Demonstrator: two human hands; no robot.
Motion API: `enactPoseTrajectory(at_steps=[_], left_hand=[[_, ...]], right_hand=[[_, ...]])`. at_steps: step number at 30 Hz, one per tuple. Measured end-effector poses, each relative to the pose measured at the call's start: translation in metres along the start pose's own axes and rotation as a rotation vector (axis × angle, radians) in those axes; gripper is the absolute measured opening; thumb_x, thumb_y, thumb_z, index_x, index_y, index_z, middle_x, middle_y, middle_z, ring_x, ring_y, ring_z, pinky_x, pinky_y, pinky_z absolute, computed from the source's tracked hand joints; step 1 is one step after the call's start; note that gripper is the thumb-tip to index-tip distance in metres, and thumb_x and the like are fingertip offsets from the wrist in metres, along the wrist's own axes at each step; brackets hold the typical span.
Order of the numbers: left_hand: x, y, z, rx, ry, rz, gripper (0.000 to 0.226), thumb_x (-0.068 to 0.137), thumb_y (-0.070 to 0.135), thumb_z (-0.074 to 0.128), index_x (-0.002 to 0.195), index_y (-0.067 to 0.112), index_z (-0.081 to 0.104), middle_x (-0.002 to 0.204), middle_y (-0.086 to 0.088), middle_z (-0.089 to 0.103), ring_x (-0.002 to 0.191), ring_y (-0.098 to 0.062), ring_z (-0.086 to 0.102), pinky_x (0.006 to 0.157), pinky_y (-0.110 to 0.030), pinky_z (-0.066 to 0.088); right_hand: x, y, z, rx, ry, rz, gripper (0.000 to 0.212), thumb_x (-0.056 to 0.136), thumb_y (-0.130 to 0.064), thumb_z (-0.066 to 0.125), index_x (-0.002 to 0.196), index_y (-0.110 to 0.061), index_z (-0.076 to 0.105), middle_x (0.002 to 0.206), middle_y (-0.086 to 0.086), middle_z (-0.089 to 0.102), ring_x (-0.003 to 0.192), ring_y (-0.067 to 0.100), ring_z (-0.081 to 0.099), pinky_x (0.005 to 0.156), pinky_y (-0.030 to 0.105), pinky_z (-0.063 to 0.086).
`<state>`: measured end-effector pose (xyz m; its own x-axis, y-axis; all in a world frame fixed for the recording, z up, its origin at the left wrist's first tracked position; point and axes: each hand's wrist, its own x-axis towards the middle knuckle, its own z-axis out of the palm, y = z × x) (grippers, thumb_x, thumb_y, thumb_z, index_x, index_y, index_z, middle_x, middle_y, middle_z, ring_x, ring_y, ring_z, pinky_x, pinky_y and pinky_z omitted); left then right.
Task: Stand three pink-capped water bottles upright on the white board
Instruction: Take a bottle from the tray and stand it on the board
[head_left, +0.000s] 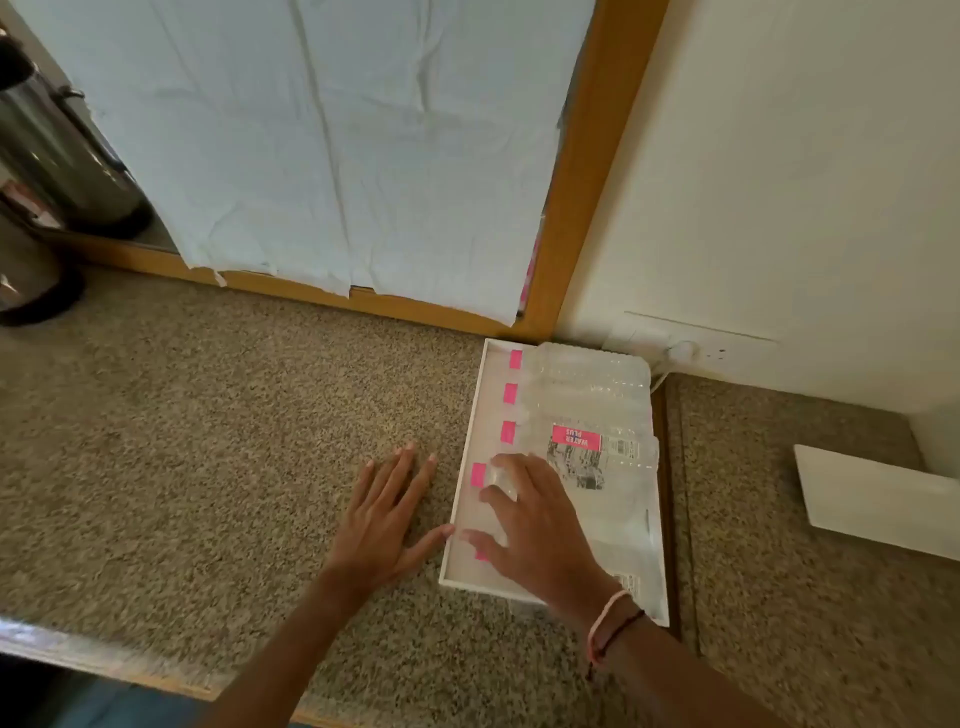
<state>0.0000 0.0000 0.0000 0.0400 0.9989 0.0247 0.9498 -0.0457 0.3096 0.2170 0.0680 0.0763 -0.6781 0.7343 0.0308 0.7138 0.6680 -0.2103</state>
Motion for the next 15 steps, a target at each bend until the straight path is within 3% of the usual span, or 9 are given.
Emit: enactPoseTrajectory(at_steps=[3,7,12,15], left_hand=[[0.000,0.000,0.006,0.025,-0.001,-0.005,0.085,0.097,0.075,0.029,0.157,0.015,0.033,0.164,-0.017,0.032,0.151,-0.033,0.032,0.121,-0.060,0.024],[-0.001,0.000,0.009,0.030,-0.005,-0.008,0.084,0.097,0.074,0.028,0.158,0.016,0.031,0.165,-0.017,0.030,0.152,-0.033,0.028,0.121,-0.060,0.022],[-0.004,0.000,0.008,0.007,-0.004,-0.012,0.083,0.097,0.073,0.031,0.157,0.016,0.033,0.166,-0.016,0.029,0.153,-0.031,0.027,0.122,-0.060,0.022],[-0.003,0.001,0.008,-0.008,0.009,0.001,0.083,0.097,0.073,0.031,0.157,0.016,0.033,0.166,-0.014,0.029,0.153,-0.031,0.029,0.122,-0.058,0.021]], right_hand=[[-0.009,0.003,0.006,-0.088,-0.070,-0.059,0.052,0.080,-0.064,0.062,0.086,-0.016,0.079,0.129,0.011,0.061,0.124,0.030,0.049,0.109,0.049,0.039],[-0.019,0.000,0.013,-0.190,-0.130,-0.078,0.044,0.078,-0.056,0.071,0.080,-0.014,0.079,0.139,0.014,0.058,0.132,0.035,0.048,0.113,0.056,0.035],[-0.017,-0.004,0.015,-0.253,-0.154,-0.115,0.041,0.070,-0.051,0.080,0.080,-0.011,0.079,0.139,0.015,0.057,0.133,0.036,0.048,0.114,0.059,0.032],[-0.020,-0.003,-0.001,-0.227,-0.081,-0.108,0.039,0.072,-0.050,0.080,0.084,-0.012,0.079,0.130,0.012,0.063,0.127,0.031,0.054,0.111,0.054,0.039]])
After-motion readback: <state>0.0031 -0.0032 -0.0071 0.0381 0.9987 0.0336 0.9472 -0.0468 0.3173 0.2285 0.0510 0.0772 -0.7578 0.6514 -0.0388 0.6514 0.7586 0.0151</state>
